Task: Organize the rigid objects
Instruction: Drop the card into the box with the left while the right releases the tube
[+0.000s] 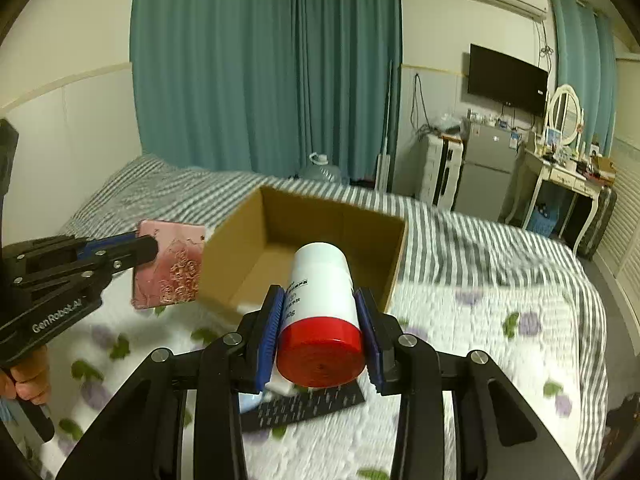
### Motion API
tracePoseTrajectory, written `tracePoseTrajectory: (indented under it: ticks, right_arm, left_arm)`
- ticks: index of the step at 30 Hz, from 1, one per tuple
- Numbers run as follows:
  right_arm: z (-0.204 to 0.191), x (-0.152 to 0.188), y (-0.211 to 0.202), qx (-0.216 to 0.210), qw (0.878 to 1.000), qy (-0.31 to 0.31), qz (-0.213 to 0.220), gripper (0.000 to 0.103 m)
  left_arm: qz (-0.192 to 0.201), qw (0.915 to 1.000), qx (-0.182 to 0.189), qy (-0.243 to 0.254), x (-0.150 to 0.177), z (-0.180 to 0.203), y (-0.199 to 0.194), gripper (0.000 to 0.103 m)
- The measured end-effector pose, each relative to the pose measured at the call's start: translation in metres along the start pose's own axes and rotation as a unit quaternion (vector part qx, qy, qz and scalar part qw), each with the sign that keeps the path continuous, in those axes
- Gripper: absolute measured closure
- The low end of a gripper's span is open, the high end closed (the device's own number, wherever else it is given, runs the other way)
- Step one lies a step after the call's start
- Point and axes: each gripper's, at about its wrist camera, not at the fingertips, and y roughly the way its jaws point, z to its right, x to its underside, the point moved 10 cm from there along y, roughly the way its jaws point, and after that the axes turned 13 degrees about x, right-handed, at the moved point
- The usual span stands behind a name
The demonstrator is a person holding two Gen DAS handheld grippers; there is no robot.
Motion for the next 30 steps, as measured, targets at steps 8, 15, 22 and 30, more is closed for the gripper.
tracePoseTrajectory:
  ticks: [8,15,22,30]
  right_arm:
    - [0.005,-0.025,0.066,0.004,1.0,-0.005,-0.007,0.067]
    - [0.012,-0.023,0.124,0.007,0.999,0.001,-0.034,0.067]
    - [0.004,-0.026,0.152,0.013,0.999,-0.009,-0.04,0.067]
    - [0.004,-0.034,0.176,0.001,1.0,-0.002,-0.028,0.066]
  left_arm:
    - [-0.038,0.9992,0.006,0.013,-0.023,-0.008,0.088,0.094]
    - [-0.077,0.9971,-0.001,0.005,0.0,-0.035,0.149,0.094]
    - [-0.073,0.9973,-0.003,-0.006,-0.002,-0.045,0.161,0.09]
    - [-0.054,0.9984,-0.014,-0.011,-0.011,-0.055,0.14,0.051]
